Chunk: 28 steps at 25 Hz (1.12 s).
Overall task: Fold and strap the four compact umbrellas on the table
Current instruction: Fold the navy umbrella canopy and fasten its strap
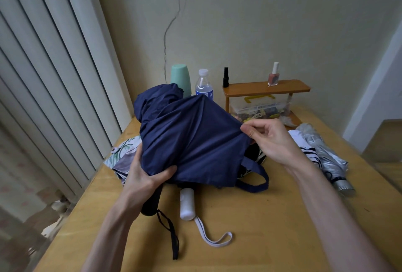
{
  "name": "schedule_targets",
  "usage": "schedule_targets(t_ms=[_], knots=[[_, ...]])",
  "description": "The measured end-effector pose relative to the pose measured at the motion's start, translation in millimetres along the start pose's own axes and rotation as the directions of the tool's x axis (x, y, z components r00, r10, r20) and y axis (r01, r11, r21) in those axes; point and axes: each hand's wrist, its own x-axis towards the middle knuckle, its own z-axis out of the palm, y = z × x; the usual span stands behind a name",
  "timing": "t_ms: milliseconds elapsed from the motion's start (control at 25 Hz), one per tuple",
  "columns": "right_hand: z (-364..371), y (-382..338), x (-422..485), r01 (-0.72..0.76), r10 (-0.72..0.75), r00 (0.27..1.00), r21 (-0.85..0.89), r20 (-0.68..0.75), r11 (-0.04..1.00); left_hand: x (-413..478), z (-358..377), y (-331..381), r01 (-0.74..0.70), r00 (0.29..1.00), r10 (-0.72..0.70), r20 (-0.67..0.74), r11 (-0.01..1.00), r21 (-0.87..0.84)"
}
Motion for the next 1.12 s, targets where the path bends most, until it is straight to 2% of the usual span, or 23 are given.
schedule_targets(t_ms=[160,320,560,720,920,1120], knots=[[-0.3,-2.9,1.6,-0.024,0.038,0.995,0.152,-0.091,0.988,-0.2,0.1,1.2,0.017,1.000,-0.018,-0.013,0.999,-0.035],[-4.2,-3.3,-0.4,-0.053,0.065,0.992,0.118,-0.105,0.992,-3.8,-0.7,7.6,0.031,1.000,-0.031,-0.003,0.998,-0.054],[-8.3,-2.2,-2.2,-0.057,0.053,0.998,0.104,0.035,0.993,-6.3,-5.9,10.0,0.039,0.998,-0.036,0.042,0.996,-0.076],[-4.0,-6.3,-3.5,-0.063,0.054,0.998,0.219,0.043,0.974,-6.3,-7.2,9.5,0.047,0.998,-0.045,0.039,0.997,-0.060],[-10.3,-2.0,-1.7,-0.082,0.086,0.996,0.182,-0.011,0.980,-7.3,-5.6,12.1,0.048,0.998,-0.046,0.034,0.997,-0.068],[-4.5,-3.5,-2.3,-0.112,0.112,0.994,0.212,0.009,0.971,-6.8,-4.0,9.8,0.079,0.997,-0.080,-0.006,0.992,-0.101]])
